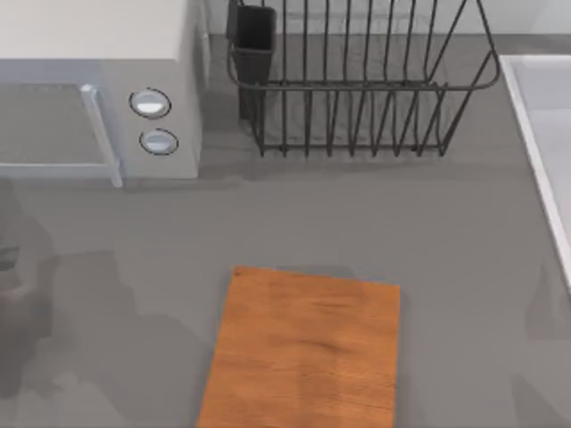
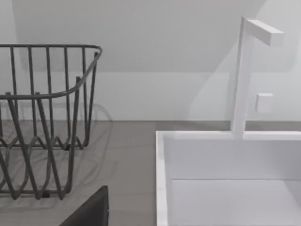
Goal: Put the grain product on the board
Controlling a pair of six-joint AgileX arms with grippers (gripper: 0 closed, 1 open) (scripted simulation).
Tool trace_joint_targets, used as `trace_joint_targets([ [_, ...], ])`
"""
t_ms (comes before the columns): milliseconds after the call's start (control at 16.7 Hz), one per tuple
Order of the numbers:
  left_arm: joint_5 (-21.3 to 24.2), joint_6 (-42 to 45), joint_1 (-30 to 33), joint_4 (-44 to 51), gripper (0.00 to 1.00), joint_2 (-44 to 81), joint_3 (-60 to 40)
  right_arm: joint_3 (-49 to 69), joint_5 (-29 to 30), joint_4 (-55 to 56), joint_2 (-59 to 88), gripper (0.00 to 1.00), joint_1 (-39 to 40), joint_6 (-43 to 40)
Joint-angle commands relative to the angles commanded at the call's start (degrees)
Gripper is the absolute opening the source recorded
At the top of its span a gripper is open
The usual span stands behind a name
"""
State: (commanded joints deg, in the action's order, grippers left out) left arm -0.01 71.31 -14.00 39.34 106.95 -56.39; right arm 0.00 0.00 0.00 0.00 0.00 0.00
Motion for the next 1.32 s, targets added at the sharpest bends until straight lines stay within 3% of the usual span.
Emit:
trace_joint_targets([
  [300,0.55,-0.90,0.24,6.75,0.00,-3.34,-3.31,0.00,0.00,0.00,0.00,1.00,0.00,0.00],
  [720,0.53,-1.25,0.35,24.27,0.00,-9.95,-13.71,0.00,0.00,0.00,0.00,1.00,0.00,0.00],
  [1140,0.48,-1.63,0.34,25.14,0.00,-10.39,-14.61,0.00,0.00,0.00,0.00,1.00,0.00,0.00],
  [1320,0.23,-6.51,1.06,24.70,0.00,-9.94,-14.60,0.00,0.00,0.00,0.00,1.00,0.00,0.00],
])
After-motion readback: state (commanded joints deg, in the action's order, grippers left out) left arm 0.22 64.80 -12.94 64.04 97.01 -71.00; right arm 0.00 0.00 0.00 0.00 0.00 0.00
